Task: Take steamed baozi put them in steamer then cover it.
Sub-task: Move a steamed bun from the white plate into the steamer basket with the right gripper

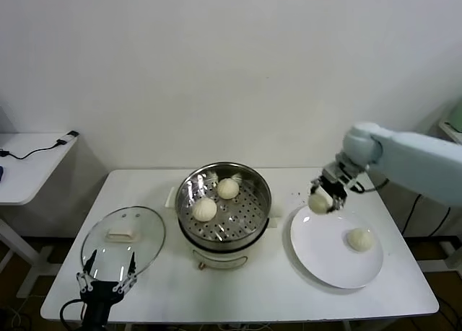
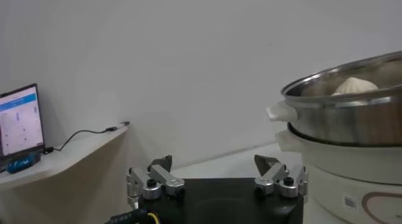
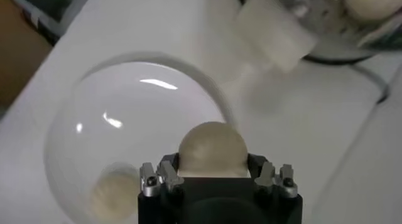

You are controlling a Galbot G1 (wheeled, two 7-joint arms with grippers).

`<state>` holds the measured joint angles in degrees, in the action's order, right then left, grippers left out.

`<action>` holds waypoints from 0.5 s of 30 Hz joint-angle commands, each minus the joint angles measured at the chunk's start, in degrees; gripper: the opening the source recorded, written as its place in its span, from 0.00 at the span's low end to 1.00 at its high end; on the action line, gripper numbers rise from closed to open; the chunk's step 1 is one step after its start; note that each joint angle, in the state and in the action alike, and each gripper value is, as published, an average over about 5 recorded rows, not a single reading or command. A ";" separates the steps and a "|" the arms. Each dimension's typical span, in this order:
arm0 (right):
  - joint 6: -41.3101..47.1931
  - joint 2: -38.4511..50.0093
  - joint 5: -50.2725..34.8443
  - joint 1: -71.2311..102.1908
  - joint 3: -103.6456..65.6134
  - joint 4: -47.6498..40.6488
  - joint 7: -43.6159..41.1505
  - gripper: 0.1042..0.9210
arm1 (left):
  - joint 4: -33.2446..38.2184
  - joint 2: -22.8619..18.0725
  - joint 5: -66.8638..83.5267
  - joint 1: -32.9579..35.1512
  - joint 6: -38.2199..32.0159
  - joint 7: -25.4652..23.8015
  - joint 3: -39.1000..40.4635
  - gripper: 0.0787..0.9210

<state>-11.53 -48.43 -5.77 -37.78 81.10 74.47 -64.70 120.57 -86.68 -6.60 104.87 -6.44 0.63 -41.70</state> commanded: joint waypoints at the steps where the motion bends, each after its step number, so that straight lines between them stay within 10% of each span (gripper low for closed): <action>1: -14.93 -14.95 0.25 -12.66 1.38 -1.97 -2.07 0.73 | 0.08 -0.07 -0.03 0.07 -0.14 0.00 0.00 0.88; 15: -19.67 -30.43 5.03 -3.65 -1.07 -1.17 -2.04 0.73 | -0.10 0.04 0.65 0.64 -0.57 -0.09 -0.06 0.88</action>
<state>-26.27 -69.29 -3.06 -42.89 80.48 73.31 -66.23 120.53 -86.59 -6.09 105.53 -7.02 0.57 -41.76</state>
